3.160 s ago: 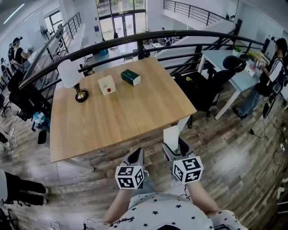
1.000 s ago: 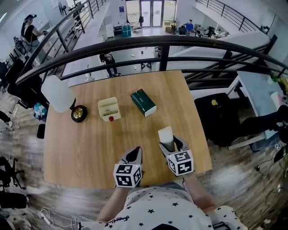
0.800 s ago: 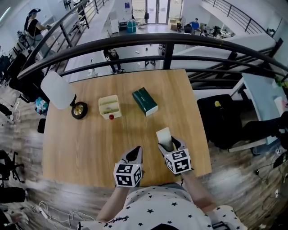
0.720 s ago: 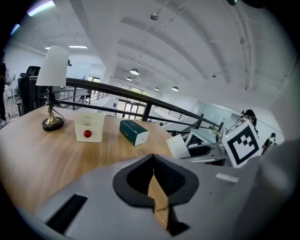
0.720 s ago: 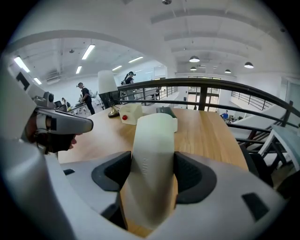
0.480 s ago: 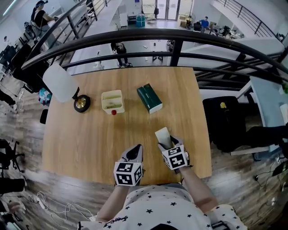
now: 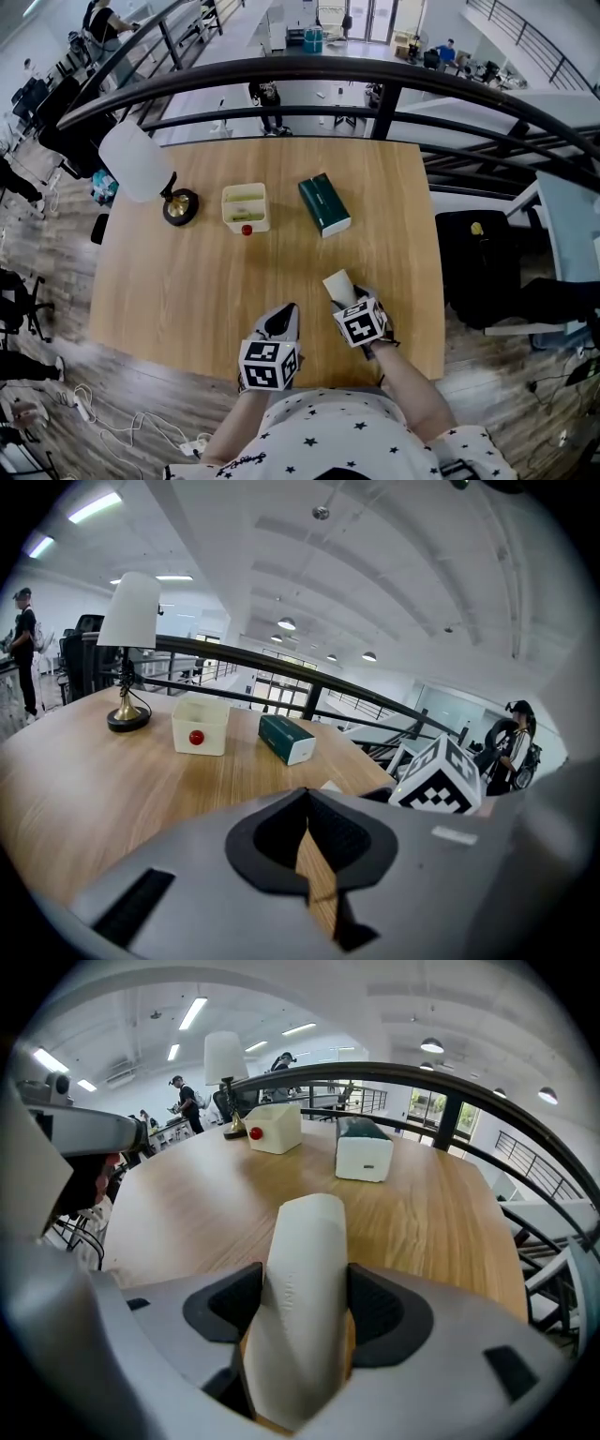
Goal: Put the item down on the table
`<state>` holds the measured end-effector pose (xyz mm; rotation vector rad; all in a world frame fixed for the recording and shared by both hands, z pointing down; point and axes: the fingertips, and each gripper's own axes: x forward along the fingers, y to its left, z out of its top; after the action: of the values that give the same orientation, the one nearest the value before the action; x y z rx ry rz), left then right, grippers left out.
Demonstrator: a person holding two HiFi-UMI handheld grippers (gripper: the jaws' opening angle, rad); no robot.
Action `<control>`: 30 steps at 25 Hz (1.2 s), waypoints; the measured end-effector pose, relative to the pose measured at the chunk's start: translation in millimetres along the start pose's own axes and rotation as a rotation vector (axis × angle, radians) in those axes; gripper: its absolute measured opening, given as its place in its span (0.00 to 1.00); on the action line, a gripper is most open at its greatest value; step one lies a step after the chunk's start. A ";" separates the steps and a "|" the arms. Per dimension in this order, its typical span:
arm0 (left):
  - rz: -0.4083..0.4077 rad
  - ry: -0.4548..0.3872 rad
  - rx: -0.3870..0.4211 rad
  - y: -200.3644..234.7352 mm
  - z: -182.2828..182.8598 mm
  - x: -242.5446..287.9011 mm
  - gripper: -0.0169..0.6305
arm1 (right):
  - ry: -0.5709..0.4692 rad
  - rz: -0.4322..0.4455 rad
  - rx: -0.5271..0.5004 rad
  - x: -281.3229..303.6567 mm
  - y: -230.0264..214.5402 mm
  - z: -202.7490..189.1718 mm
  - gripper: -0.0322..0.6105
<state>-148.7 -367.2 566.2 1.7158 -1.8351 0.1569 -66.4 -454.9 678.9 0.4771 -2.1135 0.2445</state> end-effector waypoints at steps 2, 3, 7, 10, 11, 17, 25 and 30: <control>0.002 -0.003 0.001 0.8 -0.6 0.6 0.05 | 0.017 0.001 -0.011 6.4 -0.2 -2.2 0.49; 0.004 -0.004 0.001 1.3 -1.1 0.8 0.05 | 0.026 0.002 -0.016 9.7 0.2 -3.6 0.49; 0.013 -0.011 -0.009 2.9 -2.4 -1.5 0.05 | 0.042 0.007 -0.023 14.9 1.1 -6.9 0.49; 0.019 -0.014 -0.016 4.6 -3.9 -4.4 0.04 | 0.043 0.018 -0.020 16.4 0.3 -6.7 0.49; 0.020 -0.014 -0.015 5.3 -4.6 -5.6 0.05 | 0.045 0.024 -0.017 17.5 0.6 -6.7 0.49; 0.008 -0.024 -0.012 2.4 -8.4 -15.9 0.05 | 0.017 0.042 0.056 21.7 -0.9 -13.5 0.51; -0.015 -0.007 0.000 -4.6 -25.6 -40.5 0.05 | -0.058 -0.116 0.015 -9.5 7.3 -28.7 0.58; -0.043 -0.002 0.015 -11.9 -38.5 -61.7 0.04 | -0.099 -0.151 0.066 -36.2 25.1 -41.1 0.58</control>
<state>-126.0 -297.2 562.3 1.7648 -1.8005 0.1517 -28.0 -409.0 671.7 0.6978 -2.1581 0.2073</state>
